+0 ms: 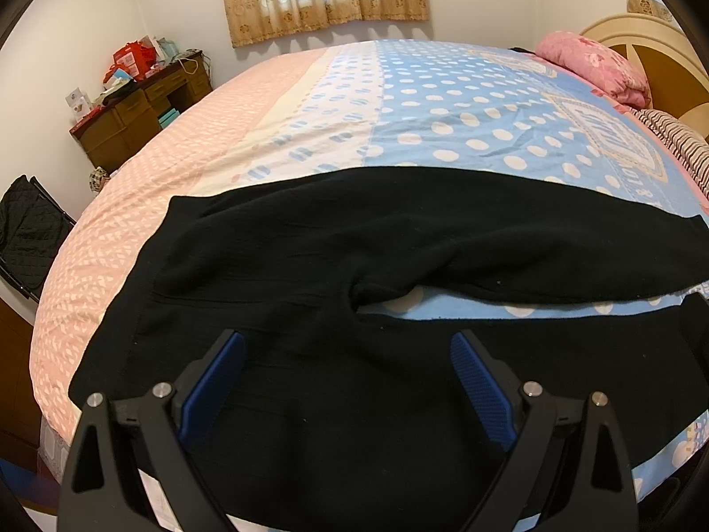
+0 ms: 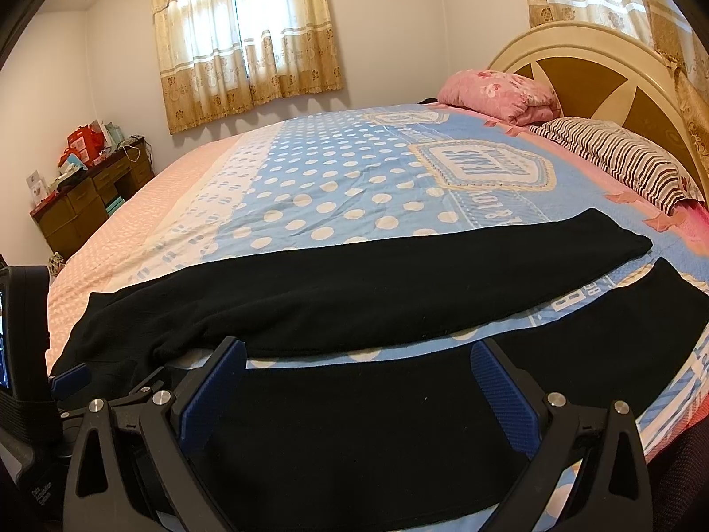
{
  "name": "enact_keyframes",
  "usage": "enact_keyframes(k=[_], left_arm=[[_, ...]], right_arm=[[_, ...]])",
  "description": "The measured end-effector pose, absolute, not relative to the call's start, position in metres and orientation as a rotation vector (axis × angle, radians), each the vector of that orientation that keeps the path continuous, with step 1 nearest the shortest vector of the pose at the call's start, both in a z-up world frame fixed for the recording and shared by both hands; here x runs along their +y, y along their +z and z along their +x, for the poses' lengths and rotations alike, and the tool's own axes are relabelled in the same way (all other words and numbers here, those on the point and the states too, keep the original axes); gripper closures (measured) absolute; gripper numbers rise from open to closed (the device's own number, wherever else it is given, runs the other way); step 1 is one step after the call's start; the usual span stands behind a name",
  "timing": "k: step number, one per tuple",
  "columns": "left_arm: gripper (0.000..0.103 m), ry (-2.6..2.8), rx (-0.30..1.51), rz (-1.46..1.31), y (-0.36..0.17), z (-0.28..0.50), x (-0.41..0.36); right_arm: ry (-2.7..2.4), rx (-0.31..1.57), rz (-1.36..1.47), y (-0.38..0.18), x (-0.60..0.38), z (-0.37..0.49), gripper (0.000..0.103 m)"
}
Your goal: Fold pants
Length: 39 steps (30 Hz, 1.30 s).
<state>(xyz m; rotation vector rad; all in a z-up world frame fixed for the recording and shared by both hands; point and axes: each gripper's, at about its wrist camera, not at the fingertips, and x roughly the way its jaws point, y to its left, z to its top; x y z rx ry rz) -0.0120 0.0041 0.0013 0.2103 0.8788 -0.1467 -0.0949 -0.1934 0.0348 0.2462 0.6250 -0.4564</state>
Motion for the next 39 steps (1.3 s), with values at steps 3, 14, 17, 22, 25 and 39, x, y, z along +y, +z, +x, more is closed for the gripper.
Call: enact_keyframes(k=[3,14,17,22,25,39], left_arm=[[0.007,-0.146,0.881,0.209,0.001,-0.012,0.003],[0.007,-0.149,0.887,0.206,0.000,-0.011,0.003],[0.007,-0.150,0.888,0.205,0.000,-0.012,0.003],[0.007,-0.151,0.895,0.204,-0.002,-0.011,0.003],[0.007,-0.155,0.902,0.206,-0.004,-0.009,0.004],[0.005,-0.036,0.940,0.084,-0.002,0.051,0.075]], right_arm=[[-0.456,0.625,0.245,0.035,-0.193,-0.095,0.001],[-0.454,0.632,0.250,0.031,-0.191,-0.095,0.001],[-0.451,0.640,0.252,0.029,-0.190,-0.094,0.001],[-0.447,0.650,0.252,0.030,-0.193,-0.093,0.001],[-0.439,0.667,0.247,0.027,-0.195,-0.089,0.001],[-0.165,0.777,0.062,0.030,-0.218,0.035,0.033]])
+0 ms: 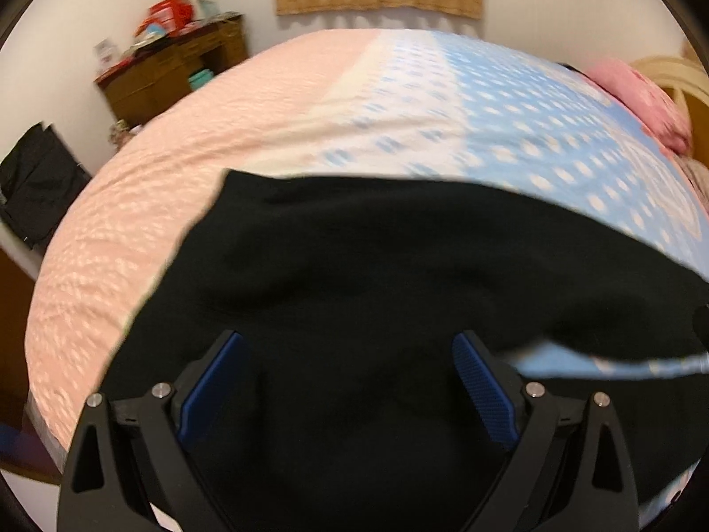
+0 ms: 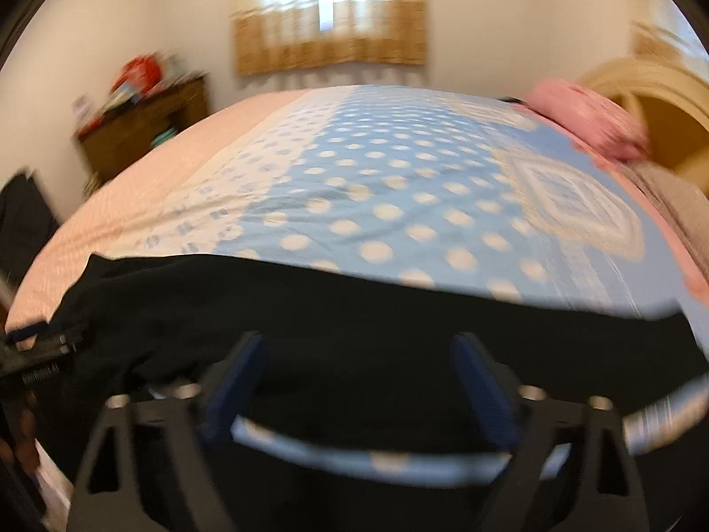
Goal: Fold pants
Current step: 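Lower the right gripper onto the black pants edge and close it, then lower the left gripper onto the pants beside the right gripper and close it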
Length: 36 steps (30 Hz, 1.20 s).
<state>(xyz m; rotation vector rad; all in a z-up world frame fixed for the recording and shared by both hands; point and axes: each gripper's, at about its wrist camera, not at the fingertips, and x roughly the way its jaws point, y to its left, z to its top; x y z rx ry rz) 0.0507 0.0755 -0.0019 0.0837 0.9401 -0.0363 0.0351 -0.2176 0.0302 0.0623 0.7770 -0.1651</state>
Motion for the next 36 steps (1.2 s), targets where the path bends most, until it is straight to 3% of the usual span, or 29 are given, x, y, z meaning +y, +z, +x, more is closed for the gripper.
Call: enact_keyframes(k=[9,16,19,21,23,32,36], left_arm=[[0.005,0.075,0.950,0.088,-0.016,0.100,0.096],[0.004,0.071,1.001,0.093,-0.041,0.113,0.094],[0.000,0.063,0.988,0.098,-0.041,0.117,0.093],[0.000,0.060,0.983,0.094,-0.041,0.120,0.094],[0.000,0.056,0.974,0.097,-0.040,0.119,0.097],[0.000,0.043,0.981,0.015,-0.016,0.102,0.126],[0.000,0.038,0.953,-0.061,0.007,0.095,0.147]], right_arm=[[0.083,0.892,-0.086,-0.009,-0.183,0.150,0.035],[0.152,0.941,-0.122,-0.039,-0.177,0.180,0.035],[0.196,0.951,-0.066,-0.041,-0.182,0.182,0.049],[0.236,0.953,-0.084,-0.038,-0.177,0.179,0.086],[0.263,0.968,-0.096,-0.034,-0.170,0.177,0.097],[0.287,0.741,-0.197,0.021,-0.136,0.090,0.097],[0.304,0.690,-0.276,0.017,-0.110,0.040,0.097]])
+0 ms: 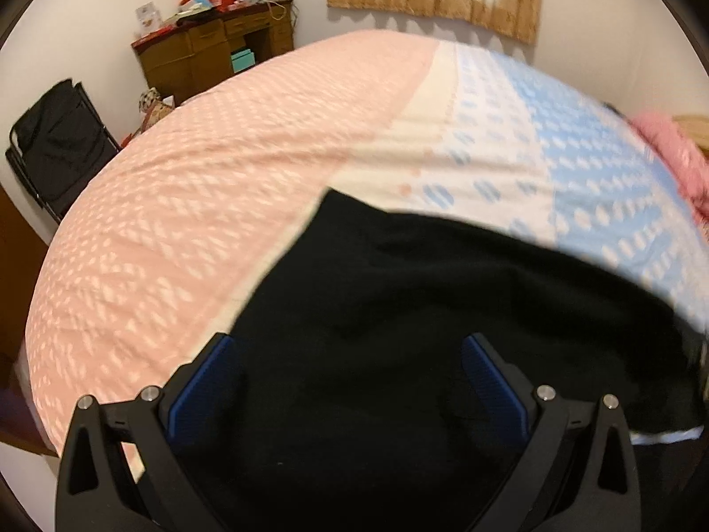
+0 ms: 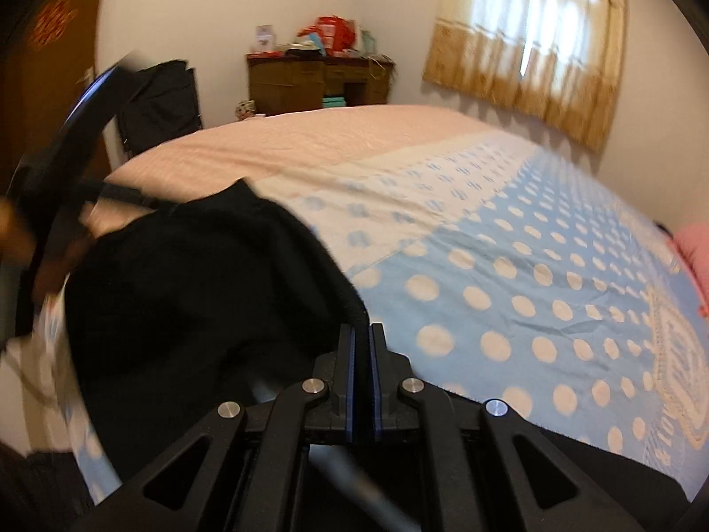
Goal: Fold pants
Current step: 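Lower the left gripper onto the pants beside the right gripper and close it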
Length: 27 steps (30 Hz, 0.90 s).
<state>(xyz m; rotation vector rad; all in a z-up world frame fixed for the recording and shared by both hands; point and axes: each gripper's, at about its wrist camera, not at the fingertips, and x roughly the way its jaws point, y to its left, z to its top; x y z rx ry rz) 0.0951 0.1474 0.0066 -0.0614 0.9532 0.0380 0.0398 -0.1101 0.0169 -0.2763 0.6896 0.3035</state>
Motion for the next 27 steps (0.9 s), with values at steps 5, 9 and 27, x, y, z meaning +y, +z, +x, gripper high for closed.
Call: enact_keyframes(k=[5,9,27], left_arm=[[0.000,-0.003,0.953,-0.097,0.021,0.110,0.143],[0.000,-0.011,0.997,-0.107,0.019,0.143,0.124],[0.096,-0.051,1.175,-0.055,-0.028,0.199,0.082]], right_arm=[[0.291,0.658,-0.393,-0.011,-0.078,-0.002,0.097],[0.264,0.666,-0.416,-0.031,-0.069,-0.011,0.097],[0.241,0.630,-0.287,-0.017,-0.084,-0.017,0.098]])
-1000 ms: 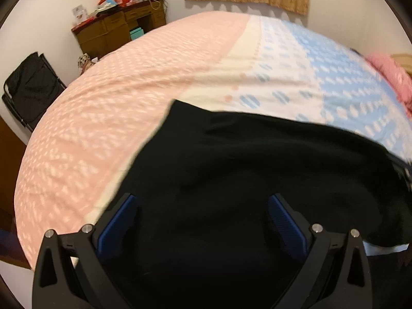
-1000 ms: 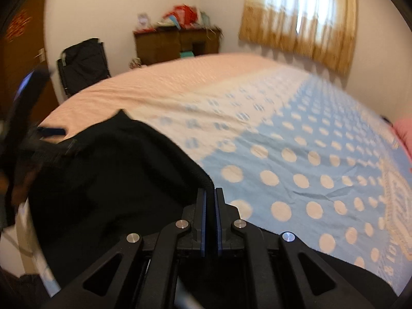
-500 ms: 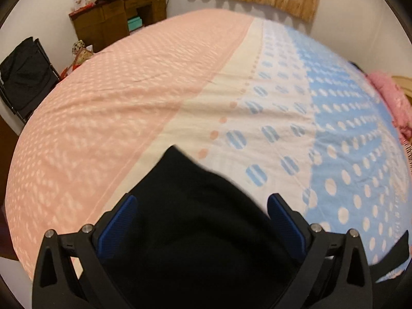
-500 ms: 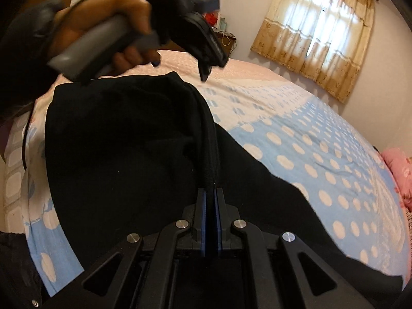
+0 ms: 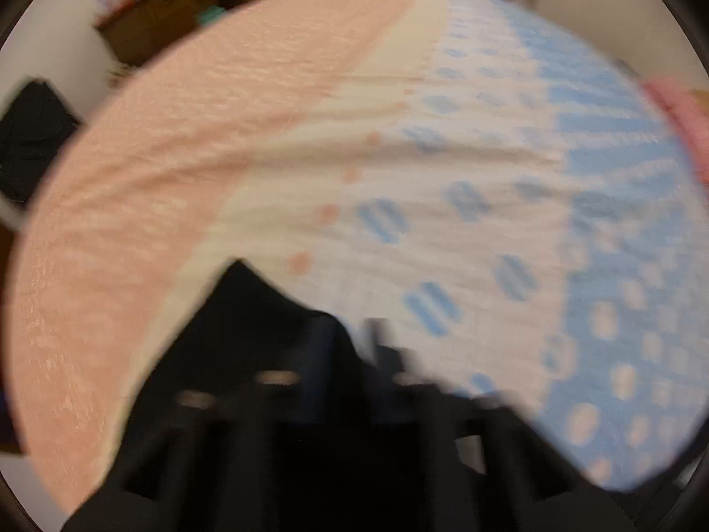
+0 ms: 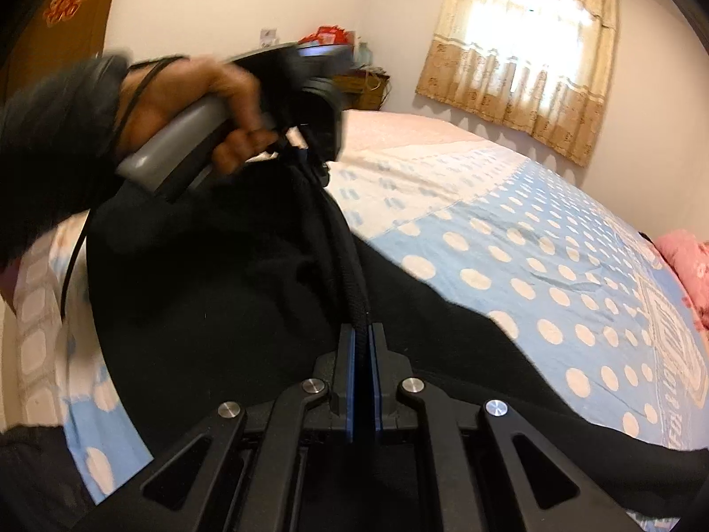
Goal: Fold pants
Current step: 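Lower the left gripper onto the pants beside the right gripper and close it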
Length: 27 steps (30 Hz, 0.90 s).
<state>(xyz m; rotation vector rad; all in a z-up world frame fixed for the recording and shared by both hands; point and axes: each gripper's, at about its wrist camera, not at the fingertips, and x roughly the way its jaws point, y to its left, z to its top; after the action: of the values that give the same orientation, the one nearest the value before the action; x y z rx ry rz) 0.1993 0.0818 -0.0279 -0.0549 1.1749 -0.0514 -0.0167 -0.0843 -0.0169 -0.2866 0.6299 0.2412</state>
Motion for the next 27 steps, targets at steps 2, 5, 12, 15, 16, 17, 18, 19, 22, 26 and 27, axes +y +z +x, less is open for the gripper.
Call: enact_keyframes(k=[2,5,12,15,16,17,18,19,22,26,27], left_arm=[[0.098,-0.150,1.144,-0.175,-0.021,0.193,0.098],[0.098,-0.242,0.977,-0.294,0.011,0.168,0.120],[0.094,-0.247,0.870,-0.258,0.057,0.125,0.136],[0.066,-0.220,0.951,-0.212,0.049,0.132,0.127],[0.050,-0.216,1.006,-0.203,0.042,0.137,0.122],[0.044,-0.220,1.025,-0.201,0.036,0.137,0.121],[0.044,-0.219,1.047,-0.194,0.029,0.139,0.116],[0.044,-0.204,1.080,-0.176,0.020,0.142,0.111],[0.045,-0.146,1.188,-0.144,-0.010,0.153,0.094],[0.048,-0.091,1.244,-0.071,-0.031,0.155,0.078],[0.050,-0.074,1.225,-0.028,-0.031,0.153,0.072]], right_arm=[[0.232,0.610,-0.270,-0.007,-0.087,-0.018,0.098],[0.234,0.583,-0.256,0.005,-0.087,-0.023,0.098],[0.249,0.567,-0.308,0.004,-0.072,-0.039,0.097],[0.265,0.589,-0.350,-0.012,-0.060,-0.053,0.097],[0.265,0.596,-0.368,-0.020,-0.056,-0.056,0.097],[0.263,0.603,-0.390,-0.027,-0.052,-0.057,0.098],[0.261,0.607,-0.409,-0.034,-0.048,-0.062,0.098],[0.261,0.612,-0.424,-0.039,-0.046,-0.065,0.097],[0.278,0.631,-0.417,-0.050,-0.042,-0.067,0.097],[0.346,0.632,-0.413,-0.054,-0.037,-0.074,0.099],[0.352,0.627,-0.416,-0.054,-0.035,-0.076,0.100]])
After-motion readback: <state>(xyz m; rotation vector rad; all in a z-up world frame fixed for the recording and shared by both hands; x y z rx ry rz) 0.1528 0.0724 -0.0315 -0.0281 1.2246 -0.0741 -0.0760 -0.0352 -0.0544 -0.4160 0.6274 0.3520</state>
